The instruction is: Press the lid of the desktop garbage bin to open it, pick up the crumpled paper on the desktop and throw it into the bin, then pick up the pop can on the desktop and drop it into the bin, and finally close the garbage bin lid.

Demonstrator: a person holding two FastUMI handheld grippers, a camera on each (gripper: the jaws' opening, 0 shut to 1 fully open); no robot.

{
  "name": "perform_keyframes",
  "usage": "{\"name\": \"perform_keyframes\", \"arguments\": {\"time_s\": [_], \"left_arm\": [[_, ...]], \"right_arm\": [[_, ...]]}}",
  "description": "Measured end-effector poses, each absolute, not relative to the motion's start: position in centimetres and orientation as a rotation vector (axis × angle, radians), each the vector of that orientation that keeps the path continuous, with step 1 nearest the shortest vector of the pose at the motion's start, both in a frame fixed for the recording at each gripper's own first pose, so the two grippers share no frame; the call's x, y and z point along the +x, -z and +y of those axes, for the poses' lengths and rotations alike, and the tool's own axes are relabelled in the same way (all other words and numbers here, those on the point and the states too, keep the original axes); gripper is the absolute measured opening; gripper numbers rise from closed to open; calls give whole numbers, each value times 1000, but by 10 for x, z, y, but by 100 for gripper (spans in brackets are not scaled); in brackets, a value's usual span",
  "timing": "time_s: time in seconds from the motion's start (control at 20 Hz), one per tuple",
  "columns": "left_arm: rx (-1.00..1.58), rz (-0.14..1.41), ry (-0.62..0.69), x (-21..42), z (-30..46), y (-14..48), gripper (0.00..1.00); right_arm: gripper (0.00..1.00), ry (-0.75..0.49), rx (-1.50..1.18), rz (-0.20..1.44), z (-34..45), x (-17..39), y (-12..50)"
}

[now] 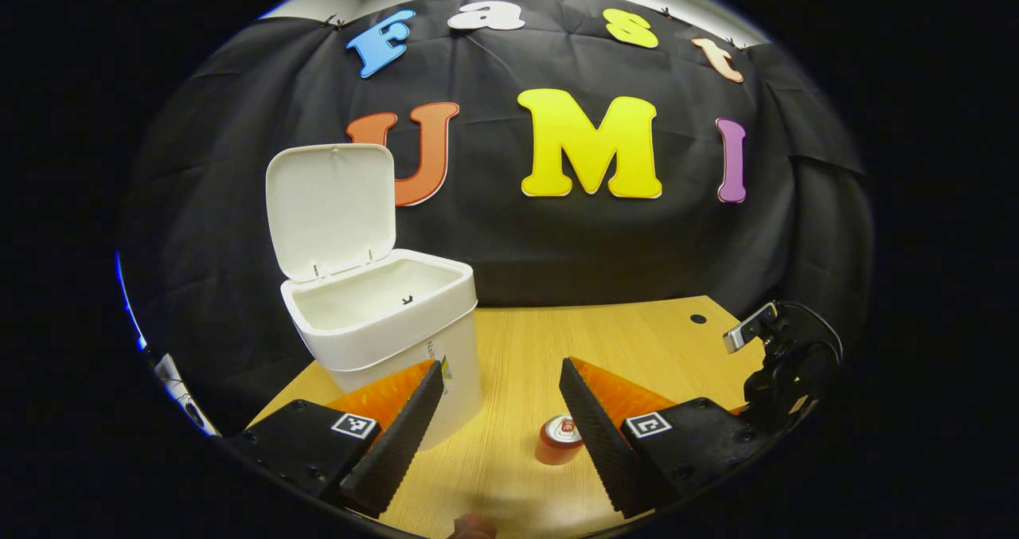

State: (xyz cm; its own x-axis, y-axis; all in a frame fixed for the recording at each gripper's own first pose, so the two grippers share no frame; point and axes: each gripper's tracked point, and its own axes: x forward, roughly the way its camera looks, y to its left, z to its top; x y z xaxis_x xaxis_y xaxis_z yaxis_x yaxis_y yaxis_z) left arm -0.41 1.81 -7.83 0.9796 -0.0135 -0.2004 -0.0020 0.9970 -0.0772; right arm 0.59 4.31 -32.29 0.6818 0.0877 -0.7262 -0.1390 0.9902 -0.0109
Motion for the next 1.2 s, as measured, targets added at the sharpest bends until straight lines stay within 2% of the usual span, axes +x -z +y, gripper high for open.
{"name": "perform_keyframes", "arguments": {"time_s": [0.15, 0.35, 0.5, 0.55, 0.6, 0.8, 0.85, 0.9, 1.2], "left_arm": [[-73, 228, -2, -2, 22, 88, 98], [-74, 263, -11, 0, 26, 101, 98], [-69, 284, -20, 1, 28, 107, 98], [-70, 290, -23, 3, 29, 109, 98], [-74, 292, -23, 4, 28, 110, 98], [-67, 295, -25, 3, 29, 112, 98], [-66, 296, -27, 2, 29, 113, 98], [-69, 297, -27, 2, 30, 113, 98], [-68, 306, -35, -4, 33, 116, 98]], "right_arm": [[93, -123, -86, 887, 40, 8, 343], [75, -165, -69, 952, 46, 11, 353], [73, -190, -75, 978, 50, 17, 352], [65, -187, -81, 982, 52, 21, 353], [62, -190, -84, 990, 55, 26, 353], [61, -212, -80, 1039, 61, 31, 349], [51, -208, -79, 1052, 62, 32, 353], [46, -204, -87, 1064, 61, 31, 352], [46, -248, -118, 1052, 67, 29, 349]]}}
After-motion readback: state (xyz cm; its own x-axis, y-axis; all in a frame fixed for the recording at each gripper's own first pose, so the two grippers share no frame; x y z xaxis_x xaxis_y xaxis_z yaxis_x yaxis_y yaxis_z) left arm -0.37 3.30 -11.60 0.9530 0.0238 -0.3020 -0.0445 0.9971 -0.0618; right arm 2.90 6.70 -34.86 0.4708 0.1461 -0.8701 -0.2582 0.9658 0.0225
